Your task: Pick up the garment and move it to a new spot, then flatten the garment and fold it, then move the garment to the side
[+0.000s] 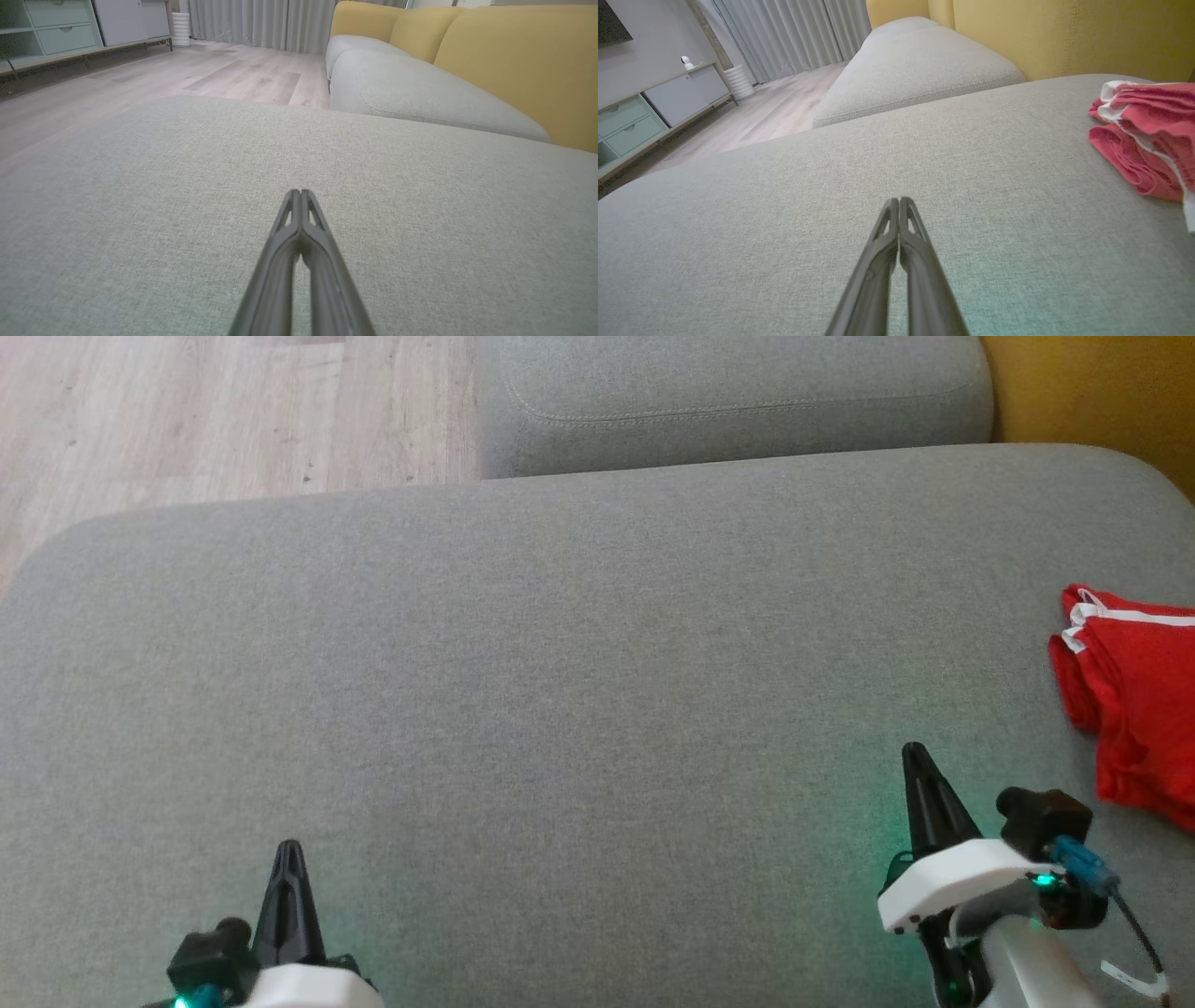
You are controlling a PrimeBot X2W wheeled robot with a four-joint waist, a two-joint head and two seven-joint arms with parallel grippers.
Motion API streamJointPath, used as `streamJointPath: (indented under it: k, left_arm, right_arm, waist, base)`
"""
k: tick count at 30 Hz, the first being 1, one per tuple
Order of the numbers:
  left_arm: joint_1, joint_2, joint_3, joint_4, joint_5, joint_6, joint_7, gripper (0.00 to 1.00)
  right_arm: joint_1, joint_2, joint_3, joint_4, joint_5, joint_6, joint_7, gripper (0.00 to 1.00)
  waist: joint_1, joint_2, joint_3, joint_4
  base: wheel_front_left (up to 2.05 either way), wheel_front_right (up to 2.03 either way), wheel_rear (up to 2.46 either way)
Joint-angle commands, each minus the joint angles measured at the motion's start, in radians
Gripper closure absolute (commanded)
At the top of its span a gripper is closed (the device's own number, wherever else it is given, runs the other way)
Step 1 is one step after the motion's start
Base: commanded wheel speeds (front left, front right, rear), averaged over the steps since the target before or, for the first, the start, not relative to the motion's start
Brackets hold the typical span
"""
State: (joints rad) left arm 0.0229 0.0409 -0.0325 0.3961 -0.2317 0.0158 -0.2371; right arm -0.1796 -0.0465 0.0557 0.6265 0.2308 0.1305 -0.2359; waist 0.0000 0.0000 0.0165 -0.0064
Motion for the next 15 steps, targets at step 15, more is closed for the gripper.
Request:
streamJointPath:
  k: [15]
  left_arm:
    - [-0.048,0.003,0.025,-0.051,-0.192,-0.025,0.045,1.00]
  right_arm:
    - [-0.037,-0.003,-0.023,-0.085,0.193,0.000,0.045,1.00]
  waist:
    - [0.0000,0.0000,-0.002,0.001]
  base:
    - [0.00,0.00,0.00]
